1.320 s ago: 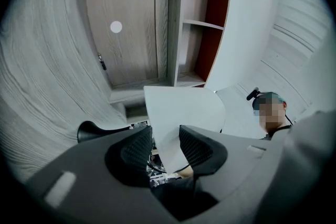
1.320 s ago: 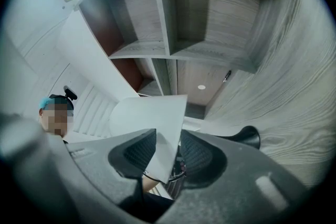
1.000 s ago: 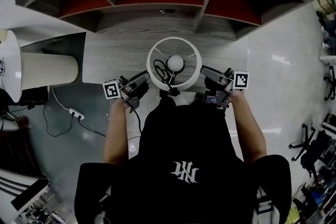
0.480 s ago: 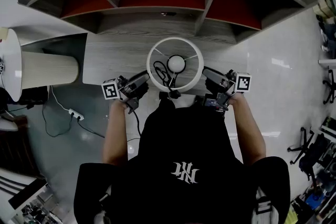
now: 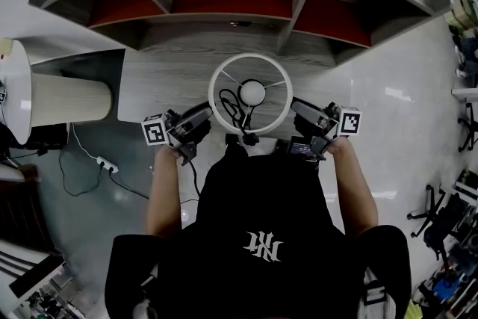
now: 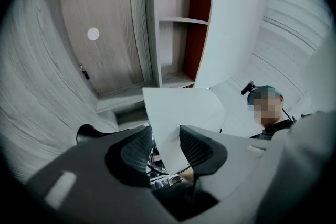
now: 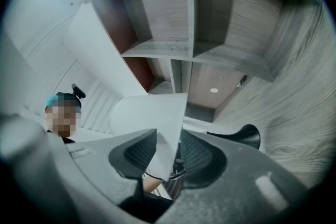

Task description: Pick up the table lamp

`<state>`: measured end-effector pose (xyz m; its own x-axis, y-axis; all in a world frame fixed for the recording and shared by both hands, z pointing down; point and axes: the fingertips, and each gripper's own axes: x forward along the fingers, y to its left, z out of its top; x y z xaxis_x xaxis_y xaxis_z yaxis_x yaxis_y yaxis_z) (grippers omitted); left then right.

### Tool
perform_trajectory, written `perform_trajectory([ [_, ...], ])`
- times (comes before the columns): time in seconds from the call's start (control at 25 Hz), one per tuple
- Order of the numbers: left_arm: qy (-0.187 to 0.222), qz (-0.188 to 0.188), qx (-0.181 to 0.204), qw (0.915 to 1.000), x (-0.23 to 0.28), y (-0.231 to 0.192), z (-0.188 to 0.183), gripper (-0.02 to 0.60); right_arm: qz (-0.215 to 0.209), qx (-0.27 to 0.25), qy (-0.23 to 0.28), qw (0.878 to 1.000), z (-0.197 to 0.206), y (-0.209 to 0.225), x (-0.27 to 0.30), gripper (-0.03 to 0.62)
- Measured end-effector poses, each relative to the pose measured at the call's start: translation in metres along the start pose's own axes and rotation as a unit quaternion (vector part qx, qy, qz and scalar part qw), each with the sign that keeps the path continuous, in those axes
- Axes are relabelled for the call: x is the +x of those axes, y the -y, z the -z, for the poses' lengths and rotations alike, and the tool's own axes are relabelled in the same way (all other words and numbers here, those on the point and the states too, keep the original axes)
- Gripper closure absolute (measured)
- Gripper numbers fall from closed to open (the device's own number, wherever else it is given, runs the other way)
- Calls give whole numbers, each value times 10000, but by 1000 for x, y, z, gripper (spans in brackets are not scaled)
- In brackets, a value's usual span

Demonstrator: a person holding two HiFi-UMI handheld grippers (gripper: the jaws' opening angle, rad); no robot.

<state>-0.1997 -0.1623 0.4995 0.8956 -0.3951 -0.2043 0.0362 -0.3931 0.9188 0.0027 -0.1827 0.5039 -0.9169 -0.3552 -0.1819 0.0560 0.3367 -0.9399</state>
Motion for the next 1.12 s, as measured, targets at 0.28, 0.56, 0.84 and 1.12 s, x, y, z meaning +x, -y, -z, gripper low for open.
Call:
perform_trajectory([
  [0.28,-9,86,175,9998,10,23,-9,427,-16,-105,27,9999,-10,-19,-1,456],
  [0.56,-88,170,383,9991,17,46,-15,425,-47,-267,42,9996,-20,-46,3,456],
  [0.84,-113,326,486,9982,24,67,-24,423,-252,-302,156,9991,-33,-78,12,461],
  [1.12,-113,404,661,9969,31,90,-33,424,-285,-413,260,9984,-42,-99,15,461],
])
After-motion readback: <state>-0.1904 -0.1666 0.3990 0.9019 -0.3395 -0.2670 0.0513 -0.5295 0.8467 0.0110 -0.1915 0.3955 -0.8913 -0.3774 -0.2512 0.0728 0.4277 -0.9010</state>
